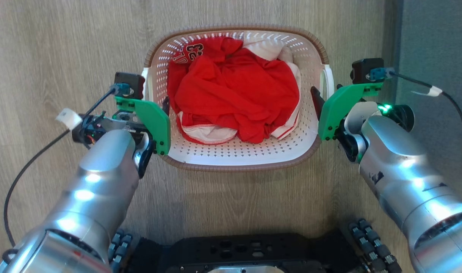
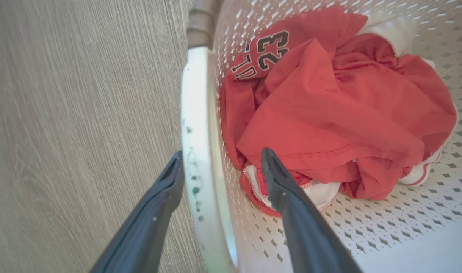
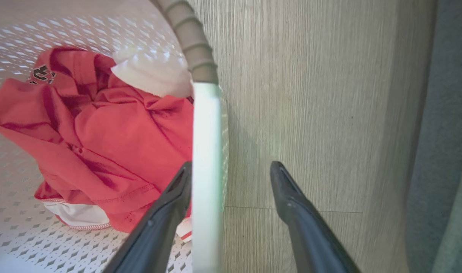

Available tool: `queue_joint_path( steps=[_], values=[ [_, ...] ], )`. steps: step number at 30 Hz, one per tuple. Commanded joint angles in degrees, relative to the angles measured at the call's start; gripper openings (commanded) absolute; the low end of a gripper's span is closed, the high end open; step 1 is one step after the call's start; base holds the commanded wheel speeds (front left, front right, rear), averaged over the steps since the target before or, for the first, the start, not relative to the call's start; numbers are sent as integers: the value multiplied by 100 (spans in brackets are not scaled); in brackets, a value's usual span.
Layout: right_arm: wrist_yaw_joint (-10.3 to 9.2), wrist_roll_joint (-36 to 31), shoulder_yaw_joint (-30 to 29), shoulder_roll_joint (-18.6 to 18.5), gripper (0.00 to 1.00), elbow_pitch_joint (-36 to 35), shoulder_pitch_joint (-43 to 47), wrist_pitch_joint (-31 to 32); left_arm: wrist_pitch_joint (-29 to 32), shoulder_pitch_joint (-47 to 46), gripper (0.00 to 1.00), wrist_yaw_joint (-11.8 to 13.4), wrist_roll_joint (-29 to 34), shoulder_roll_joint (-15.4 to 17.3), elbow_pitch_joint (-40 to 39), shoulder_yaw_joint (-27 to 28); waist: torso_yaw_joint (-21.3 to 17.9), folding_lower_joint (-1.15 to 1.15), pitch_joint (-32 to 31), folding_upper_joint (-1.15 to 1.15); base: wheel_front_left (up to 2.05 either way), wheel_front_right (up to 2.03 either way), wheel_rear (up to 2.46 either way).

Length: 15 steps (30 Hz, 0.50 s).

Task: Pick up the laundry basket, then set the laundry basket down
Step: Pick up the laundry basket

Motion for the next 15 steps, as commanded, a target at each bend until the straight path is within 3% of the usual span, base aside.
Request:
queue_joint_path(
  steps=[1,15],
  values=[
    [40,53,141,114,100,23,156,71,85,-16,100,-13,-59,120,18,3,-5,0,75,-1,0,0,0],
    [40,302,509,117,100,176,-104,220,531,-227,100,-55,-399,120,8,-404,37,0,302,-1,0,0,0]
  ],
)
